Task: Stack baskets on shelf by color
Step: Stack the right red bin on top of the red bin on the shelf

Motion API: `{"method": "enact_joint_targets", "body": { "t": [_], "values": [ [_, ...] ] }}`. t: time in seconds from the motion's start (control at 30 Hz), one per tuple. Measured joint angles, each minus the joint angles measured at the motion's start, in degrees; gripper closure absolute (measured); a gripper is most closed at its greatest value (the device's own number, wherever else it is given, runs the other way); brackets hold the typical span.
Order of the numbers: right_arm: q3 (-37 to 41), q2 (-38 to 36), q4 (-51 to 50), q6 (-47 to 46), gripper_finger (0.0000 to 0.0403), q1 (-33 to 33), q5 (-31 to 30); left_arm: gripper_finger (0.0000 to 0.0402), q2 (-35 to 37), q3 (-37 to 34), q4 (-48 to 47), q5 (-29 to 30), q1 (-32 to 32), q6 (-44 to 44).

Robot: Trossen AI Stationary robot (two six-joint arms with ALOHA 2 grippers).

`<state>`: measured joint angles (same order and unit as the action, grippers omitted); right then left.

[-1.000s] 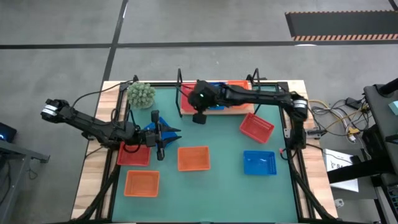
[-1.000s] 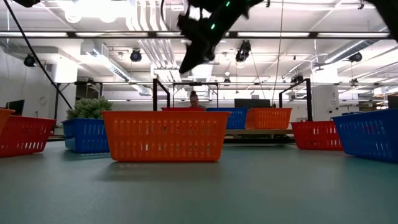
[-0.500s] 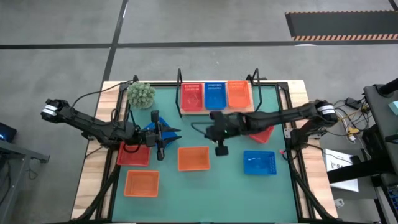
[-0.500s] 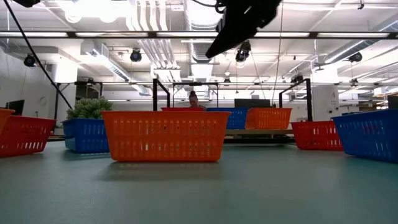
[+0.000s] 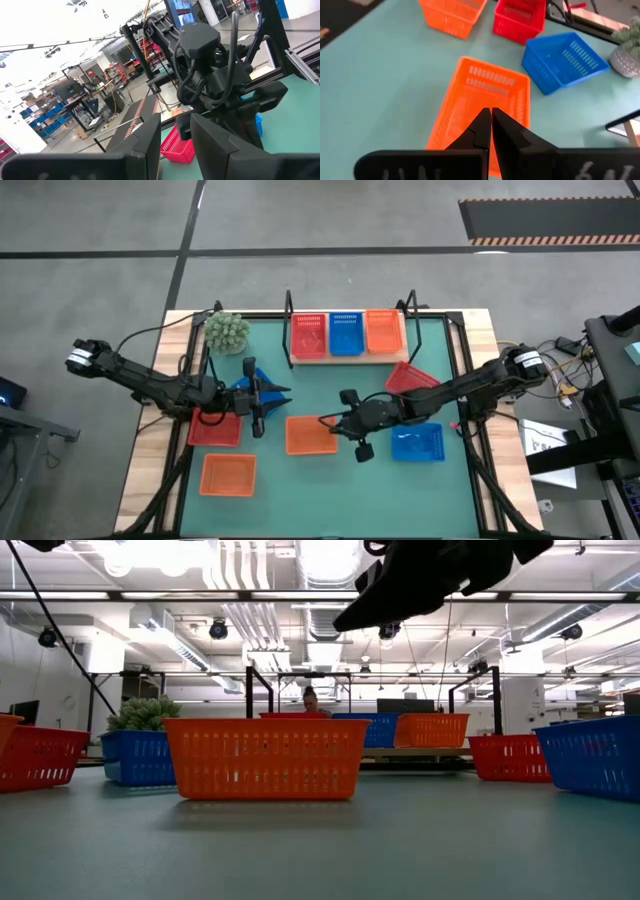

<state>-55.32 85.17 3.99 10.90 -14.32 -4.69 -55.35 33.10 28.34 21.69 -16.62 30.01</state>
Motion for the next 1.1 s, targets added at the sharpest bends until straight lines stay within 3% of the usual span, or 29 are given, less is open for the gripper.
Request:
{"method": "enact_joint_targets", "body": {
  "t": [0.13,0.3,0.4,0.6,0.7,0.77,0.87,1.1],
  "values": [
    [2.34,0.02,3.77,-1.87,0.0394,-0.82,-0.78,0.0311,-0.01,0.01,-0.04,0.00,-0.02,-1.57],
    [4.15,-0.11,1.48,-6.45,0.0394,-1.78,-10.03,0.0311,0.00,0.00,-0.24,0.00,-0.02,-4.22],
    [3.84,-1.06,-5.52,-13.12,0.0394,-2.16,-14.17,0.0311,-0.01,0.00,-0.35,0.00,-0.02,-5.60],
    [-0.68,-3.29,-30.97,-39.14,0.0394,-0.92,-24.42,0.0311,-0.02,-0.41,-0.31,0.00,0.00,-5.68],
    [-3.08,-3.41,-44.65,-57.27,0.0394,0.23,-25.34,0.0311,-0.02,-0.48,-0.32,0.01,-0.01,-5.67],
    [-4.05,-3.41,-52.41,-64.66,0.0392,1.05,-25.41,0.0311,-0.02,-0.48,-0.29,0.01,-0.02,-5.68],
    [-4.25,-3.39,-58.23,-69.31,0.0380,2.19,-25.71,0.0311,-0.02,-0.48,-0.30,0.00,-0.02,-5.65],
    [-2.55,-2.98,-58.01,-73.50,0.0310,7.41,-25.97,0.0311,-0.02,-0.52,-0.31,0.02,0.00,-5.50]
  ]
}}
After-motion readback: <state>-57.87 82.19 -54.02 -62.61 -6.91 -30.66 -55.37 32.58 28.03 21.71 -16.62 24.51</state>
